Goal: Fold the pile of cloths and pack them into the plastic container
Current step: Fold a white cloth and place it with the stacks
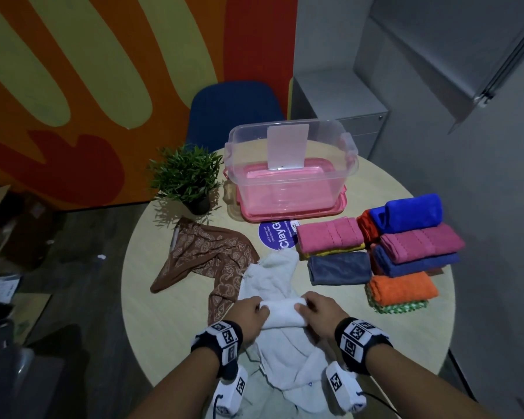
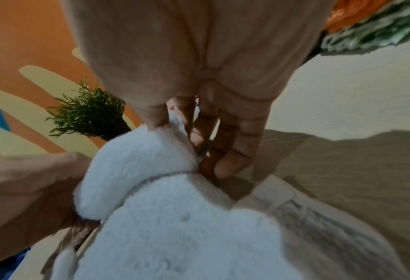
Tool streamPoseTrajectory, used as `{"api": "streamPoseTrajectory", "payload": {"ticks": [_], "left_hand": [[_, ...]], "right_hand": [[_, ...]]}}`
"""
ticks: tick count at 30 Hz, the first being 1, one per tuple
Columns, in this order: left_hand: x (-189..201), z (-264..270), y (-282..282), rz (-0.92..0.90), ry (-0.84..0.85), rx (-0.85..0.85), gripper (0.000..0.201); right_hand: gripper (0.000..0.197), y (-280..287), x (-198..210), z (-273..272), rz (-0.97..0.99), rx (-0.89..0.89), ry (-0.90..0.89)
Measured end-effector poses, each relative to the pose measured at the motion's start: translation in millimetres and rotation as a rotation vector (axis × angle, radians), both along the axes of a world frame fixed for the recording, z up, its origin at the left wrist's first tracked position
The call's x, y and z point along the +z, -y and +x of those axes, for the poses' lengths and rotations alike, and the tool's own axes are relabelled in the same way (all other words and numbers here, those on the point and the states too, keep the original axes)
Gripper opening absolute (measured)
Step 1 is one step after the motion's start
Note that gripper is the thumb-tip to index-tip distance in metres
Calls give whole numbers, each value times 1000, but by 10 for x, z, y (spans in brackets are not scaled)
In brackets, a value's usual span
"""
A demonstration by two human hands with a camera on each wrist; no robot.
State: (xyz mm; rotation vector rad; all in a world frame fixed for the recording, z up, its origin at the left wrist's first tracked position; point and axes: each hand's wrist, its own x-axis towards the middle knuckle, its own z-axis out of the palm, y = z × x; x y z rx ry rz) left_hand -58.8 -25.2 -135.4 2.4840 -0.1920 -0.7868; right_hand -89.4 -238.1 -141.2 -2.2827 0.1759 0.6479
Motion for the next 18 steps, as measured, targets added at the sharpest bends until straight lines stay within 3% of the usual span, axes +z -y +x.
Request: {"api": "streamPoseTrajectory", "payload": {"ticks": [6, 13, 18], "left_hand": [[-27, 73, -7, -5, 3, 8, 27], [-86, 21, -1, 70, 90, -72, 30], [-54, -23, -26, 79, 108, -96, 27]], "right_hand": [[24, 3, 73, 120, -23, -3, -103], [16, 50, 159, 85, 164, -221, -90], [14, 65, 255, 36, 190, -226, -54]]}}
